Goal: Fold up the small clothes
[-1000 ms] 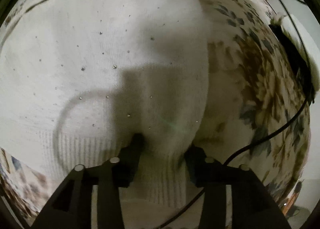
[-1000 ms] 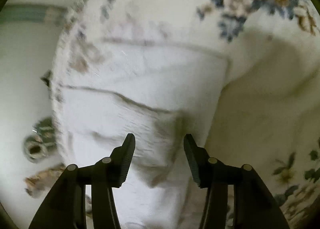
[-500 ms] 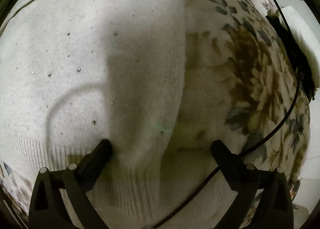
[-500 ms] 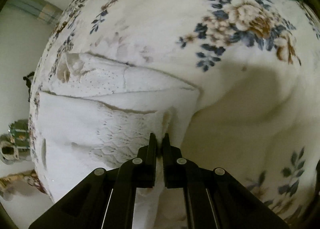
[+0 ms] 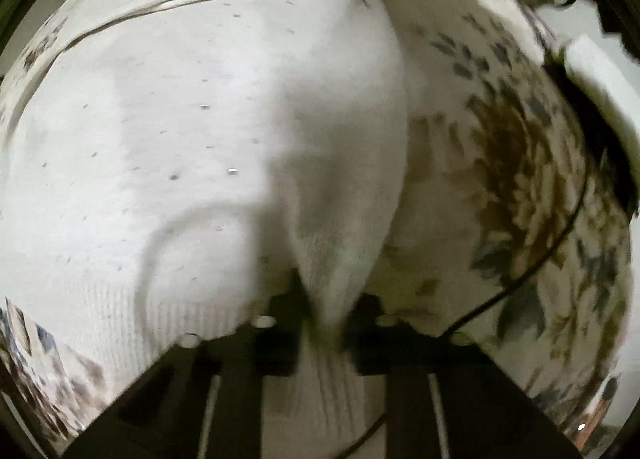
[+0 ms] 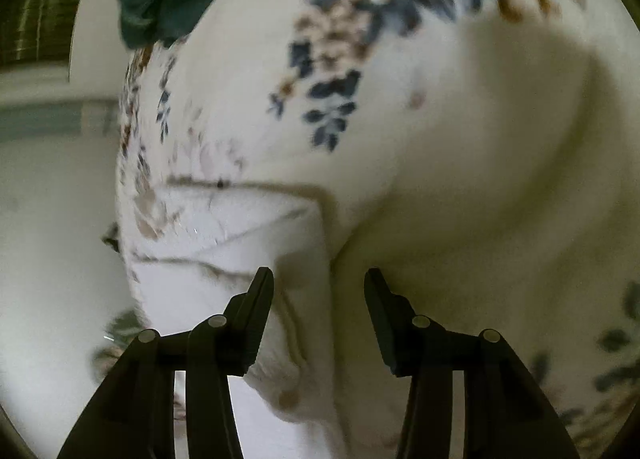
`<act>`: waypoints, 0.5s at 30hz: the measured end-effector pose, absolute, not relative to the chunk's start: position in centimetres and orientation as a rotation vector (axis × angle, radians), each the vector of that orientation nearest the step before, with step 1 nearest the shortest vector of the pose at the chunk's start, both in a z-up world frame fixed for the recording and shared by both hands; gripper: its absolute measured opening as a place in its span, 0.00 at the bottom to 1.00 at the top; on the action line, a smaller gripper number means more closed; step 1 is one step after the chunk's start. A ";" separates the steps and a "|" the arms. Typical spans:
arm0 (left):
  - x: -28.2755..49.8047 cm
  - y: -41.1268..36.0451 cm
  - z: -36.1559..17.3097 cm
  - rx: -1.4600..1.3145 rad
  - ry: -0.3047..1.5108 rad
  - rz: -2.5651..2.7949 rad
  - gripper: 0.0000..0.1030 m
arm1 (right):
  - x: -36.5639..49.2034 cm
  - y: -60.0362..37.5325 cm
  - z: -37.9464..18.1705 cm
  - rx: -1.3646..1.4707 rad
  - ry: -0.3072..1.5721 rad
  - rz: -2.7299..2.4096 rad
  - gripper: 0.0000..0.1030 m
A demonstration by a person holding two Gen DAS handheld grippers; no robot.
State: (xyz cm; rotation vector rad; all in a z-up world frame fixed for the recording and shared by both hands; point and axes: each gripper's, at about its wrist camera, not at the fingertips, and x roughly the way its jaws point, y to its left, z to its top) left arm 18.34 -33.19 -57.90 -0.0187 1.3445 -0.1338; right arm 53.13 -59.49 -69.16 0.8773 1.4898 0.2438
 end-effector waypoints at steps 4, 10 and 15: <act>18.0 -32.5 -56.3 -0.021 1.313 -0.151 0.08 | 53.5 -59.7 -71.3 1.001 1.489 0.240 0.41; 18.1 -30.3 -51.0 -0.038 1.234 -0.187 0.07 | 54.2 -57.2 -66.1 0.806 1.465 0.230 0.11; 18.4 -25.4 -47.0 -0.128 1.190 -0.212 0.07 | 55.9 -52.4 -58.3 0.666 1.438 0.268 0.10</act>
